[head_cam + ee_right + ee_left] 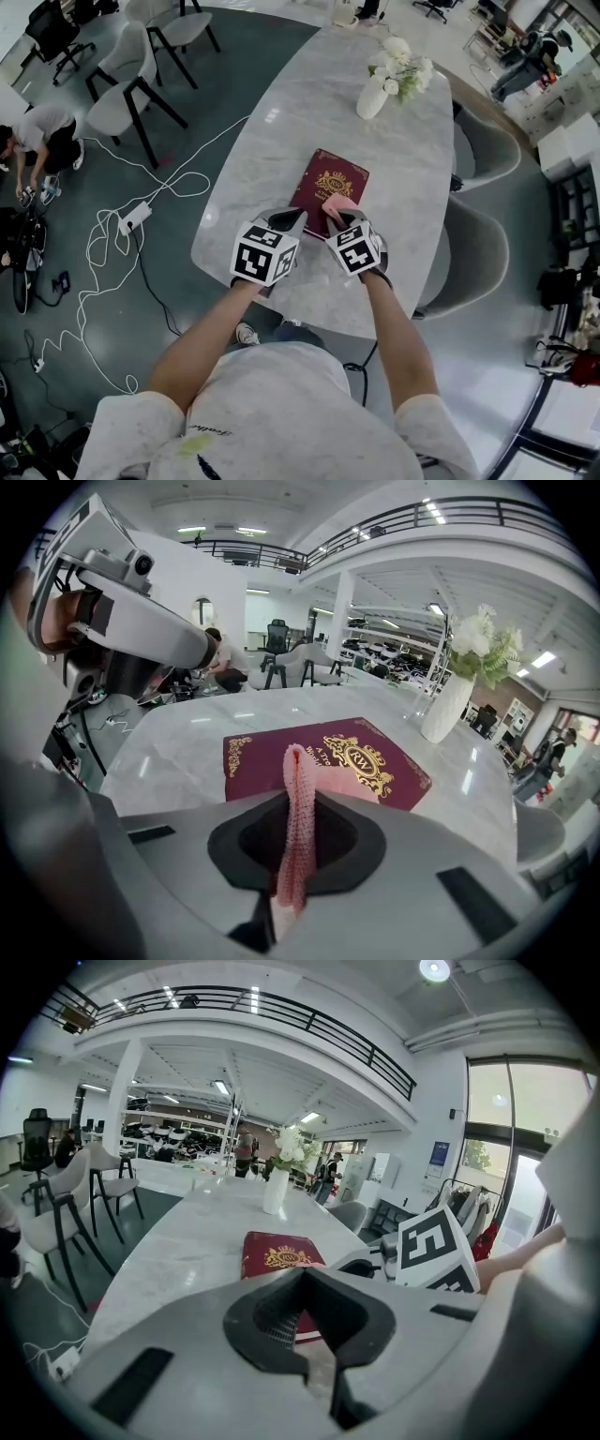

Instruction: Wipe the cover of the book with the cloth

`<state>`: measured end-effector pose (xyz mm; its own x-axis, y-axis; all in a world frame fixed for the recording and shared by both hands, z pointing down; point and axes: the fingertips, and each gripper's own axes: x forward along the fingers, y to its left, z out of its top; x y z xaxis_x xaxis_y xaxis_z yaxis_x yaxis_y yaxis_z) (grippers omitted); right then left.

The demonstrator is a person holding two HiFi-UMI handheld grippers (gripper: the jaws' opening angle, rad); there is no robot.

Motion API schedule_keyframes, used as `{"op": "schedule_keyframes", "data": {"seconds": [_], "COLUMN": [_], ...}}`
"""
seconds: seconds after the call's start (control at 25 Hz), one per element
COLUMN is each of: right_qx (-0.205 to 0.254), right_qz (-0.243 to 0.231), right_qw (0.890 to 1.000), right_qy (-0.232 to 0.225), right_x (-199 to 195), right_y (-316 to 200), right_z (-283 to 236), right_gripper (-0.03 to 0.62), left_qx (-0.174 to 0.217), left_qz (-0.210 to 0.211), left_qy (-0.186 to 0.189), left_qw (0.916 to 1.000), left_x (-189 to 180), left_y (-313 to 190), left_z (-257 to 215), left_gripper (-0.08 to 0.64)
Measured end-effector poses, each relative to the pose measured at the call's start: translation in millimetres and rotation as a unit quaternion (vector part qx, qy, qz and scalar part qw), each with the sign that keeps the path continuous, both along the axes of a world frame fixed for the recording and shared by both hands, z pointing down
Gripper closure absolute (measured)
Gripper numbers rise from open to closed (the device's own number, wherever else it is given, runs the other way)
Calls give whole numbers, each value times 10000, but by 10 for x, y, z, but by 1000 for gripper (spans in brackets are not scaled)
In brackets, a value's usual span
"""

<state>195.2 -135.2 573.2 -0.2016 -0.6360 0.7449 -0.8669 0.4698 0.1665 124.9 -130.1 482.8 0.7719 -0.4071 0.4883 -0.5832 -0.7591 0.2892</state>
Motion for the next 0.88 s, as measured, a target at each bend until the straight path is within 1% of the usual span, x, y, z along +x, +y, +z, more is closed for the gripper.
{"op": "schedule_keyframes", "data": {"seconds": [0.88], "right_qx": [-71], "right_qz": [108], "right_qw": [9999], "right_qy": [-5], "right_x": [-132], "right_y": [265], "right_z": [-6], "right_gripper": [572], "left_qx": [22], "left_qz": [165], "left_qy": [59], "left_qw": [9998], "left_x": [-51], "left_y": [214], "left_z": [-36], "left_gripper": [554]}}
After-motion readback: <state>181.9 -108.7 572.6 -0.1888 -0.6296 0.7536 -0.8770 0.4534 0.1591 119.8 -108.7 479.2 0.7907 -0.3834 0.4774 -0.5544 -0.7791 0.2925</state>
